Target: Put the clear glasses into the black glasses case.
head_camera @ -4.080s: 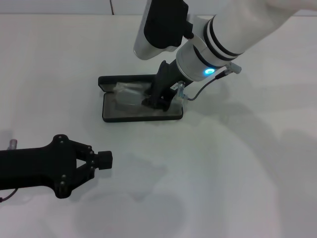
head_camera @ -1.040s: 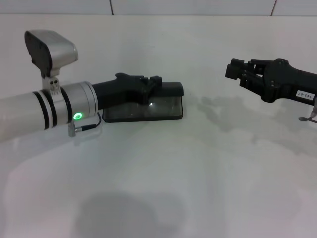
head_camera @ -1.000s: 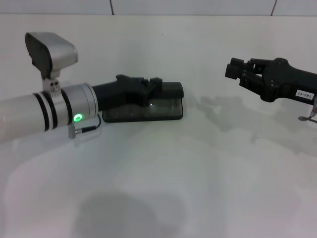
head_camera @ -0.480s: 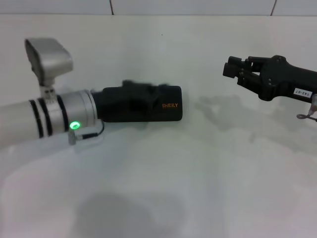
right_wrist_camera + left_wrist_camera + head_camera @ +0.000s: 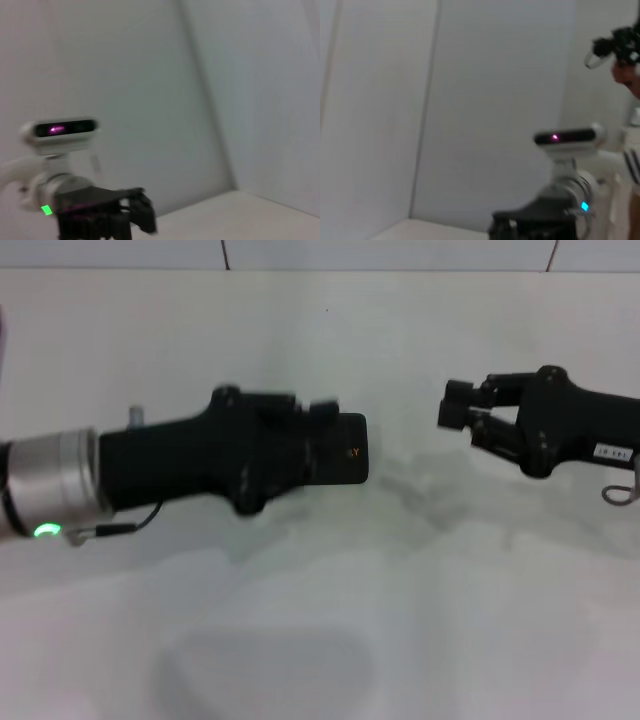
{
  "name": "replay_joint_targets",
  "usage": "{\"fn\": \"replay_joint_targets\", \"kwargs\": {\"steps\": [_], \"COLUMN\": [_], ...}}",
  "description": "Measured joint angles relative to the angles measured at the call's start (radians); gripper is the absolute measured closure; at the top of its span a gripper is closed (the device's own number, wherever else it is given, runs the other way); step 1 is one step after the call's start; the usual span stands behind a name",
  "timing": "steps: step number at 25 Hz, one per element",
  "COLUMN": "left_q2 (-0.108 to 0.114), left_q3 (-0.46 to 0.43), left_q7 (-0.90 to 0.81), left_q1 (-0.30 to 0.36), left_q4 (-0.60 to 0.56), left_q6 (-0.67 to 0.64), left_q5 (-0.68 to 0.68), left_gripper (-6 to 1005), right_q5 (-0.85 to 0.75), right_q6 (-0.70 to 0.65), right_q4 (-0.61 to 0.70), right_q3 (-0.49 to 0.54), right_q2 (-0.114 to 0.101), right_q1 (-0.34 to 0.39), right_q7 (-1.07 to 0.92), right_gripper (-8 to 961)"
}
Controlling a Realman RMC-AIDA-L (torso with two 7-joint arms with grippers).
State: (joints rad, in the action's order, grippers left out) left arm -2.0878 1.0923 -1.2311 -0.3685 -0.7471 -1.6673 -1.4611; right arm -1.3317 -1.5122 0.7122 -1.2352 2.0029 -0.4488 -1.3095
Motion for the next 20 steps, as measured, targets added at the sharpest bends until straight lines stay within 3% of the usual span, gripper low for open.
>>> {"fn": "replay_joint_targets", "kwargs": {"steps": [2,8,16,20], "left_q2": [0.003,0.01,0.02,0.021], "left_q3": [0.001,0.002,-0.003,-0.002], "left_q7": [0.002,0.082,0.049,0.049], "left_q1": [0.025,0.086,0.117,0.132], "left_q4": [-0.036,-0.108,-0.15,-0.148], "left_q6": [-0.032,-0.087,-0.111,-0.112], "left_q5": [-0.024,-0.051,-0.104,-0.105], "left_gripper": [770,529,358,260], "right_q5": [-0.005,-0.102,-0.216,-0.22], "right_q6": [-0.02,-0.086,-0.104,-0.115], "right_q4": [0.006,0.076,0.177,0.177], "right_q3": [0.0,-0.004,-0.008,-0.01], "right_q2": [0.001,0.004,0.012,0.016], "right_q1": [-0.003,-0.014,-0.008,0.003], "right_q7": [0.03,0.041,0.019,0.021], "right_gripper": [700,636,474,312]}}
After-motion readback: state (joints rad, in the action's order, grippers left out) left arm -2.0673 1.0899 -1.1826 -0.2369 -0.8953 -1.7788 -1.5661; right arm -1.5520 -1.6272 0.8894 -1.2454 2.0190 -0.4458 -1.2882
